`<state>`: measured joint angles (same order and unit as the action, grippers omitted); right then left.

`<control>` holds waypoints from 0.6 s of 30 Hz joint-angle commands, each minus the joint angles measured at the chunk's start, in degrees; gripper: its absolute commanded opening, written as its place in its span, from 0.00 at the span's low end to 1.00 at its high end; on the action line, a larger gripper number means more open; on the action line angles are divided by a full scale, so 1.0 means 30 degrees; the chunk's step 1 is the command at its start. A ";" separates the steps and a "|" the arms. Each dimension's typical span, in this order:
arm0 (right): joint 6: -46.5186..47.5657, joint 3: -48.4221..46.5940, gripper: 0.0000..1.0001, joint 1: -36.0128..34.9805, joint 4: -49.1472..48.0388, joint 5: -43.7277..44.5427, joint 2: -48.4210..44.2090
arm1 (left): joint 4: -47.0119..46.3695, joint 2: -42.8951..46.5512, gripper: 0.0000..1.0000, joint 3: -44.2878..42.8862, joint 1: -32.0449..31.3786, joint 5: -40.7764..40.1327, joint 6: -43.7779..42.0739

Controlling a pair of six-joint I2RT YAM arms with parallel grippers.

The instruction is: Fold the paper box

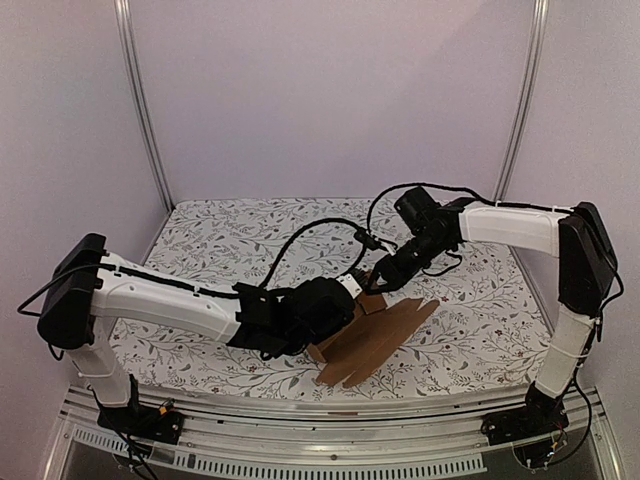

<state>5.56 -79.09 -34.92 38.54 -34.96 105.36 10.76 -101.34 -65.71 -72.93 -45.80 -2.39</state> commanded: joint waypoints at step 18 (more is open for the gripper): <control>-0.2624 0.1646 0.04 -0.1754 -0.3562 0.6964 -0.1176 | -0.0485 -0.1057 0.22 -0.1999 -0.0958 -0.0813 0.4705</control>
<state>0.62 -74.54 -40.56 30.59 -15.66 102.65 12.32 -105.30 -70.15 -73.45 -48.25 8.08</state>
